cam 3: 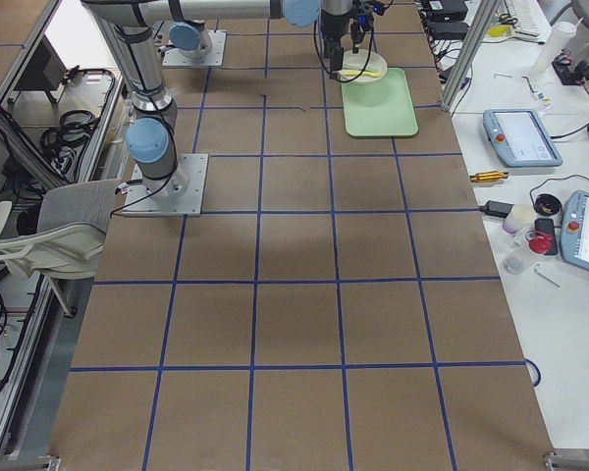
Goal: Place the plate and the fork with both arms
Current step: 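Carry the plate with the left gripper onto the green tray and release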
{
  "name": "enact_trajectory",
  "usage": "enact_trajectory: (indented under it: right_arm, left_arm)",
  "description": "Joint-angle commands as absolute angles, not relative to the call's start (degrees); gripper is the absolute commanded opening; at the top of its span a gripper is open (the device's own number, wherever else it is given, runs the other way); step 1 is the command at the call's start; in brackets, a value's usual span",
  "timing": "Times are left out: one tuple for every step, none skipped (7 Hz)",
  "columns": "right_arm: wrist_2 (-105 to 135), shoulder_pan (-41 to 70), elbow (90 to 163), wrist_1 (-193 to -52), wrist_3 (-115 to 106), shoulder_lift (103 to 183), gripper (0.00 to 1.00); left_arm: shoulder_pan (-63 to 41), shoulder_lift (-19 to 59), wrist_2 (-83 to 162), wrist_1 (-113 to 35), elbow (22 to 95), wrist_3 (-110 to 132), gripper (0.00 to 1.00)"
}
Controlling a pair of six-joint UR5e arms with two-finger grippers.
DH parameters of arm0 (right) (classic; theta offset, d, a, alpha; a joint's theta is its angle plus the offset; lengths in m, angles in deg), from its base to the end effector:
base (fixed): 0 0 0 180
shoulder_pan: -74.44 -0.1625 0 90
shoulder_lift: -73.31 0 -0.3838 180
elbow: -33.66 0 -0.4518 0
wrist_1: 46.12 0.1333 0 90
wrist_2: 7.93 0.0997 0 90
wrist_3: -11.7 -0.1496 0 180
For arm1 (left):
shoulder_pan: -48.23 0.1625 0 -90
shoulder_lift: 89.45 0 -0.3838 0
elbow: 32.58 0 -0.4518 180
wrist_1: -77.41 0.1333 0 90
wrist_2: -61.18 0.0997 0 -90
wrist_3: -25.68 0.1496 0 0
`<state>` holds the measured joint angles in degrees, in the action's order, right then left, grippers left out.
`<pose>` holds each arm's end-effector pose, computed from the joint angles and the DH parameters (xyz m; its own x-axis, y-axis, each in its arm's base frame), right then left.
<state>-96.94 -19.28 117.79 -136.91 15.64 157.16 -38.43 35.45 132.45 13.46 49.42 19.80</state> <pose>0.1741 -0.5839 0.3932 -0.9909 -0.1334 -0.0166 -0.1333 0.9910 -0.0101 -0.1391 -0.7294 0.1297 -0.9342 -0.1619 0.3179 -0.1548 0.9868 0.0476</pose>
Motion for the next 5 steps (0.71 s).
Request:
enact_trajectory:
  right_arm:
    - [-97.0,-19.4,117.9,-136.9,15.7,157.2,1.0]
    - [-97.0,-19.4,117.8,-136.9,15.7,157.1,1.0]
    - [-97.0,-19.4,117.8,-136.9,15.7,157.1,1.0]
    - [-97.0,-19.4,117.8,-136.9,15.7,157.1,1.0]
    - [-97.0,-19.4,117.8,-136.9,15.7,157.1,1.0]
  left_arm:
    - [-43.3,42.1,132.4,13.7,41.6,12.2,0.0]
    - [-43.8,43.0,132.3,16.6,41.9,10.9,0.0]
    - [-43.7,43.0,132.2,16.9,42.0,12.0,0.0]
    - [-43.7,43.1,132.3,17.1,42.3,12.5,0.0]
    - [-43.6,43.0,132.4,17.1,42.3,13.5,0.0]
